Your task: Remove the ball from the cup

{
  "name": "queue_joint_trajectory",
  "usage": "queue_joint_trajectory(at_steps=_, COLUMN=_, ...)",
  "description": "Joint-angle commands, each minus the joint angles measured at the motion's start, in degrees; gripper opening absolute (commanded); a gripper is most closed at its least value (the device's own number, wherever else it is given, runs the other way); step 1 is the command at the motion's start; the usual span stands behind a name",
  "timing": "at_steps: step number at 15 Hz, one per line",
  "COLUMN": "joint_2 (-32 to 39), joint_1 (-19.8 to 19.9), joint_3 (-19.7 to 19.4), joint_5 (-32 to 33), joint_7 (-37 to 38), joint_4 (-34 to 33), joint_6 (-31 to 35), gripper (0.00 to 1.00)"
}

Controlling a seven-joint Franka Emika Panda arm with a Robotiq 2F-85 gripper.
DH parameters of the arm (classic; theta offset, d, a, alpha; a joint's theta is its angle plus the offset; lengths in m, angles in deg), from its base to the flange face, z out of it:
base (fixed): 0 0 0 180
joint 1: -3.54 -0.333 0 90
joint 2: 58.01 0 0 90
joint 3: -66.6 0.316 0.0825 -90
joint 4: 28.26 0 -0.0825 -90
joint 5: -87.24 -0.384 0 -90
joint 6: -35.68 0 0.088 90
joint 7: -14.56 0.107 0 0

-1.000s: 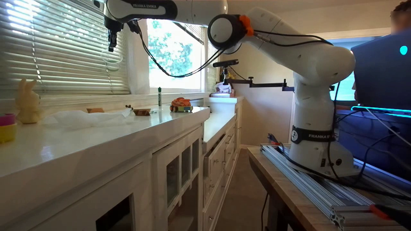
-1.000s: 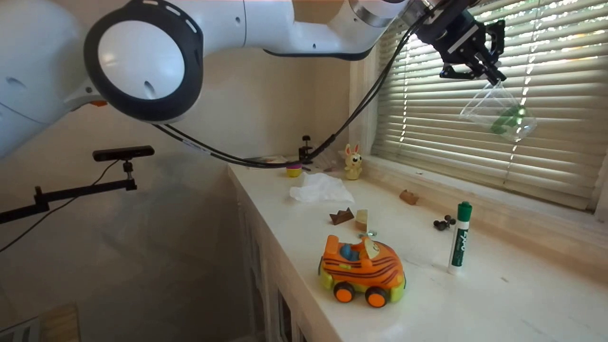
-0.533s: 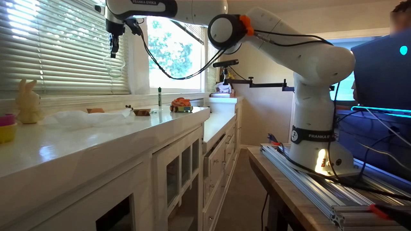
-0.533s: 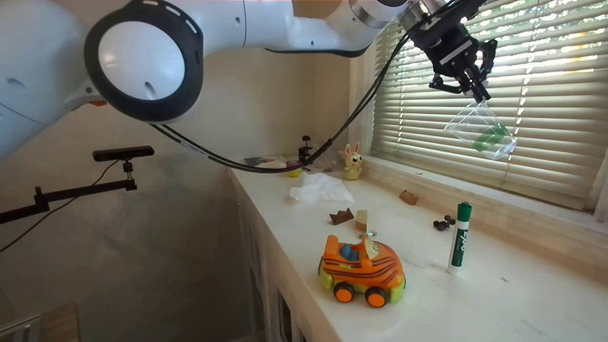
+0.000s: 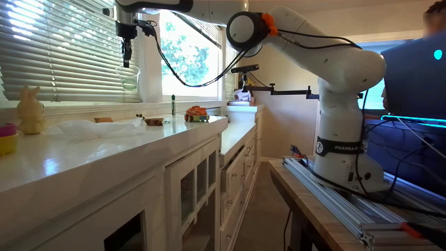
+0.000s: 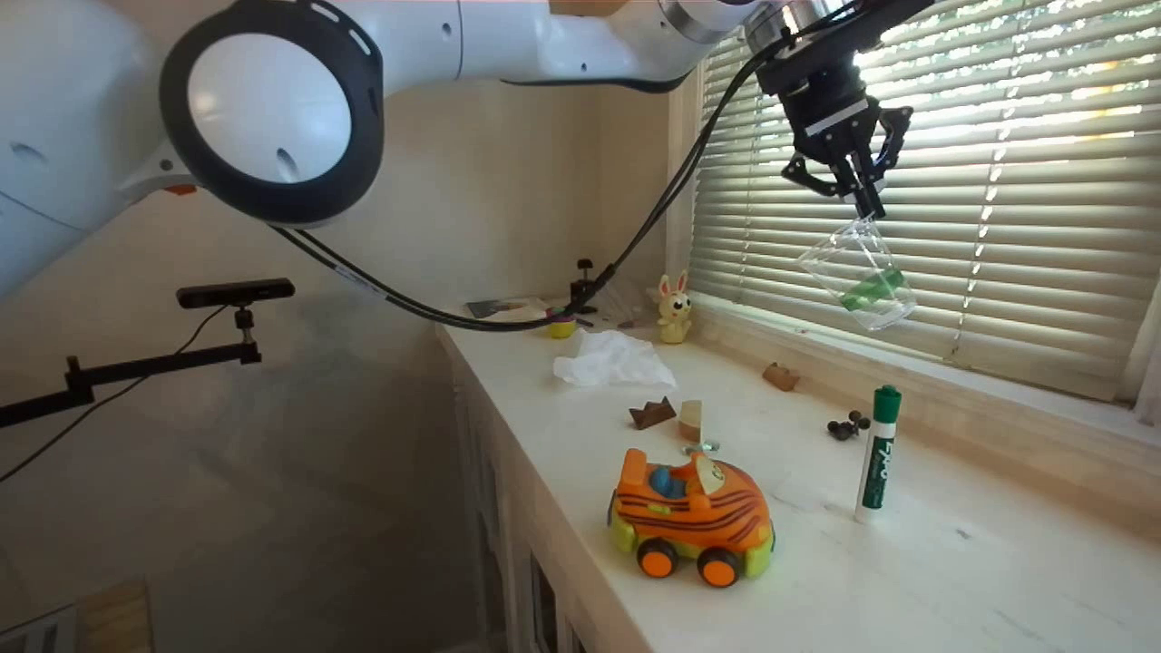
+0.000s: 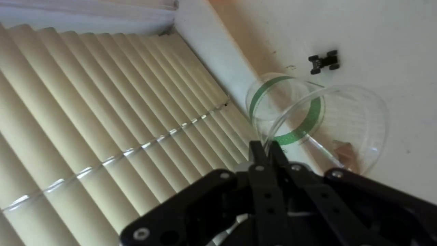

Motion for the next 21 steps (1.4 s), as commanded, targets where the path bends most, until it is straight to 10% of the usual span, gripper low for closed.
queue_joint_trajectory(at_steps=1, joint_2=-0.91, joint_1=1.64, joint_3=2.26, joint_5=-5.21, joint_7=-2.64, joint_4=0.04, joint_6=-3.67, gripper=0.02)
queue_joint_trajectory(at_steps=9, joint_2=0.43, joint_1=0.25, joint_3=-0.87, joint_5=-2.91, joint_7=-1.34, joint_4=-0.89, joint_6=-5.65, gripper=0.02)
queue_joint_trajectory(at_steps=21, joint_2=2.21, joint_1=6.68, joint_3=10.48, joint_5=-21.37, joint_7=-0.71, joint_4=-1.41, joint_6=-13.12, gripper=0.02)
